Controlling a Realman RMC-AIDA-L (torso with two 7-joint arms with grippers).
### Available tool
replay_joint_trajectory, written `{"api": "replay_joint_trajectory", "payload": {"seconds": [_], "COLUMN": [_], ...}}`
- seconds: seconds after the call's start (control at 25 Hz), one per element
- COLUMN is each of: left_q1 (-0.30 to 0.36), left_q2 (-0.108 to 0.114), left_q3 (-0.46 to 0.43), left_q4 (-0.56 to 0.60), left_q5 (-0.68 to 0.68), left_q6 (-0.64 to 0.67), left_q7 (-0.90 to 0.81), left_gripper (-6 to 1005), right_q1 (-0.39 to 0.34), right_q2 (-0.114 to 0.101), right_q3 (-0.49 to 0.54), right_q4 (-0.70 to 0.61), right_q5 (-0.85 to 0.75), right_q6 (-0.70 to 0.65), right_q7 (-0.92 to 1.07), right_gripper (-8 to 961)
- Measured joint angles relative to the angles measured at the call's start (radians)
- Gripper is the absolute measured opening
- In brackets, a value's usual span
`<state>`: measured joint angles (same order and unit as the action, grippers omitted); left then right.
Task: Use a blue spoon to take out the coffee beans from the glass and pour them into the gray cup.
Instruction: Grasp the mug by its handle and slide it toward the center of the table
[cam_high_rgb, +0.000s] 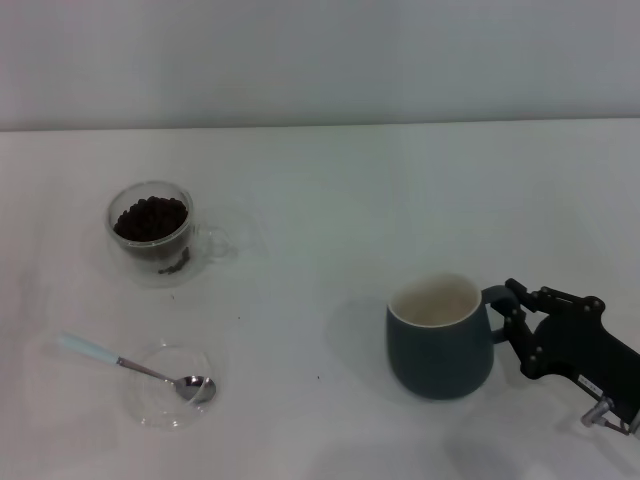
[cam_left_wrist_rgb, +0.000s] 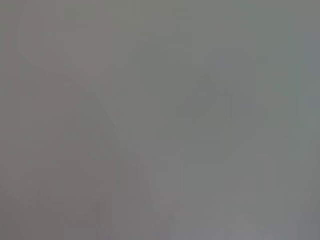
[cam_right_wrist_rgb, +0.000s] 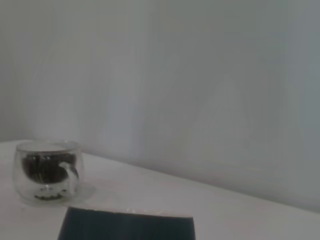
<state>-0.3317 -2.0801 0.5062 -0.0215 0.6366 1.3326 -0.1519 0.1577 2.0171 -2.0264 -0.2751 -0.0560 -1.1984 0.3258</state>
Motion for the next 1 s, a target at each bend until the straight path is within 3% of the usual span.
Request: {"api": "replay_joint_trajectory", "payload": {"seconds": [1.0], "left_q1": [-0.003], "left_q2": [0.000], "left_q3": [0.000], "left_q4": [0.000], "left_q5": [-0.015], "left_q6": [0.002], "left_q7": [0.000], "left_gripper": [891], "right_q1": [0.062], "right_q2": [0.007], "right_q3": [-0.110], "right_q4": [-0.076], "right_q5": [0.007], "right_q6": [0.005], "right_q7": [-0.006], "right_gripper": [148]}}
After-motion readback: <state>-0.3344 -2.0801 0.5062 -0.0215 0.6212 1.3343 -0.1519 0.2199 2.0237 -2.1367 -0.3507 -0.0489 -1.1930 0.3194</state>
